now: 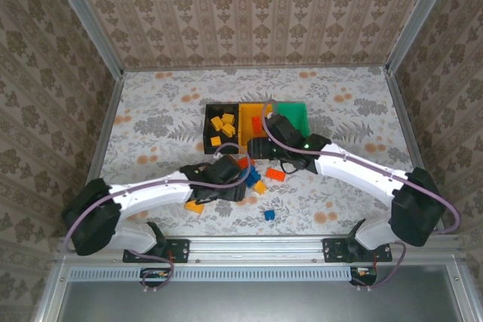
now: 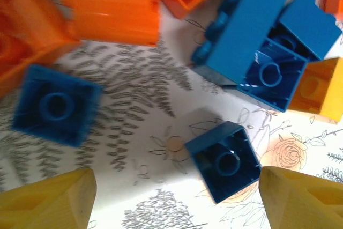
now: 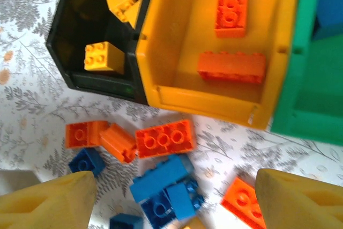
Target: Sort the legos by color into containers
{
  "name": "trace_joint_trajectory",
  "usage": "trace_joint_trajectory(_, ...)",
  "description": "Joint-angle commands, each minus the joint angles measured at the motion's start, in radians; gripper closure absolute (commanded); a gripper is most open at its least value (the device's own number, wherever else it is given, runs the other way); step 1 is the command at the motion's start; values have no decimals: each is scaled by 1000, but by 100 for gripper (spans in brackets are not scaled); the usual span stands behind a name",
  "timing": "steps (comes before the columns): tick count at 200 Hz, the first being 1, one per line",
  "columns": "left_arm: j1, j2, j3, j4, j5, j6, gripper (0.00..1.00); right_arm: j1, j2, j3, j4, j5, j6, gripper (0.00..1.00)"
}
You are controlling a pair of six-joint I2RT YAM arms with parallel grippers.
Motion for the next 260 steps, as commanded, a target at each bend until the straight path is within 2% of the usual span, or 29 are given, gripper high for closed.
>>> trace_joint_trajectory(1, -29, 75, 63, -13, 13, 49, 22, -9, -109, -38, 7, 55, 18, 20)
trace_joint_trajectory(18, -32, 127, 93, -26, 2, 57, 25, -12, -155, -61, 7, 64, 18, 20)
trace_joint_trajectory(73, -40, 232, 140, -52, -3, 63, 43, -25, -245, -105, 3, 83, 11, 19)
trace_joint_trajectory(126, -64, 228, 132, -80, -12, 59, 60, -57, -279, -116, -7, 97, 19, 19)
trace_joint_trajectory(156, -78, 193, 140, -95, -29, 60, 66, -72, -293, -120, -14, 106, 28, 19)
trace_joint_trajectory(208, -84, 104, 251, -88, -17, 110, 67, -108, -356, -173, -64, 179, 75, 19)
trace_joint_trajectory(260, -24, 313, 582, -6, -9, 247, 67, -159, -470, -270, -124, 220, 143, 19)
